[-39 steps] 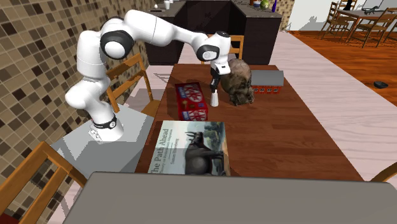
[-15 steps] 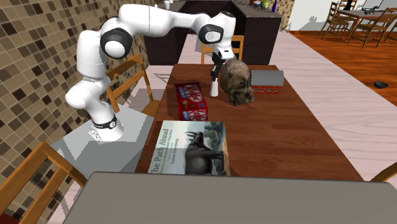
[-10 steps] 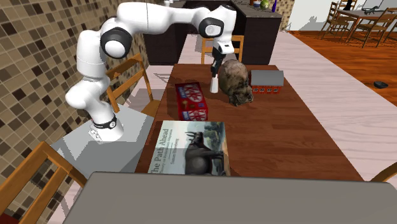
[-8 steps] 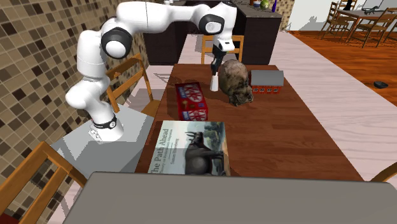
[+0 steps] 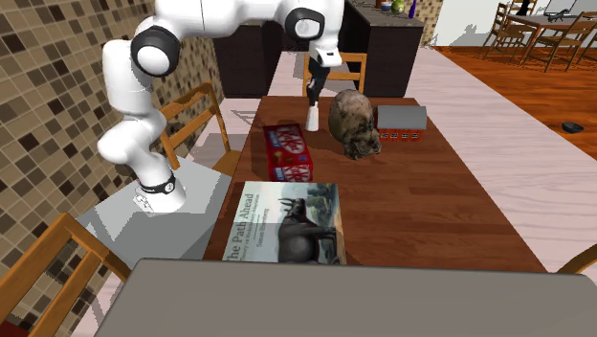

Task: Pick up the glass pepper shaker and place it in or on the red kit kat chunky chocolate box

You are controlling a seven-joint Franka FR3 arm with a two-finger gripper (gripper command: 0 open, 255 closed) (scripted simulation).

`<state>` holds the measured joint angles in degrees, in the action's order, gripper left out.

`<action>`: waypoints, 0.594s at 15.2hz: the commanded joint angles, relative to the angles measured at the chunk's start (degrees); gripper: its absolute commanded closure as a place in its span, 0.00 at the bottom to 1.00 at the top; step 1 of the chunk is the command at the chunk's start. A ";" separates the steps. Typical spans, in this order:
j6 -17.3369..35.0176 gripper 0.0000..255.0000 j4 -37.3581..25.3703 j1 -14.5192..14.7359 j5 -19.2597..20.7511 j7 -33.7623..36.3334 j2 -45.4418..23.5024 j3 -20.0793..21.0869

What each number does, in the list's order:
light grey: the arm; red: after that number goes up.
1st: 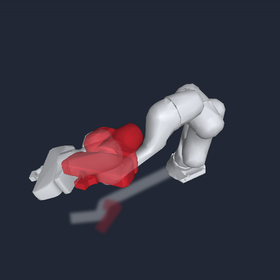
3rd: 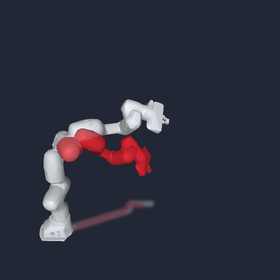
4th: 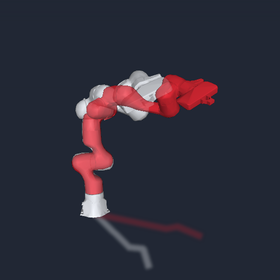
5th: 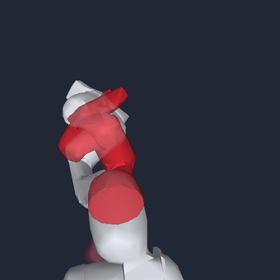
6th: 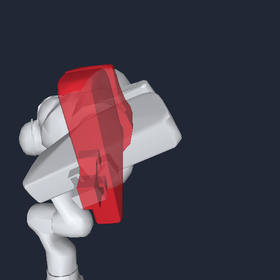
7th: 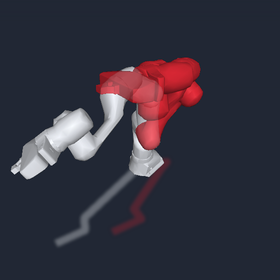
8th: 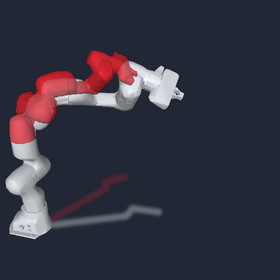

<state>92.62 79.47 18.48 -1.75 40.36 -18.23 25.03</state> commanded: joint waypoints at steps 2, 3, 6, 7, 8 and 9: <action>1.32 1.00 8.99 -2.24 -3.22 -1.62 8.11 0.27; 1.61 1.00 11.80 -2.79 -4.33 -2.22 10.79 0.25; 1.81 1.00 19.35 -3.95 -7.56 -4.12 18.58 -0.17; 1.67 1.00 21.61 -4.19 -8.57 -4.76 21.12 -0.41; 1.44 1.00 23.77 -4.35 -9.55 -5.40 23.62 -0.70; 1.25 1.00 25.03 -4.39 -10.11 -5.77 25.12 -0.92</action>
<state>94.10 102.81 14.08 -11.01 34.79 4.82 24.17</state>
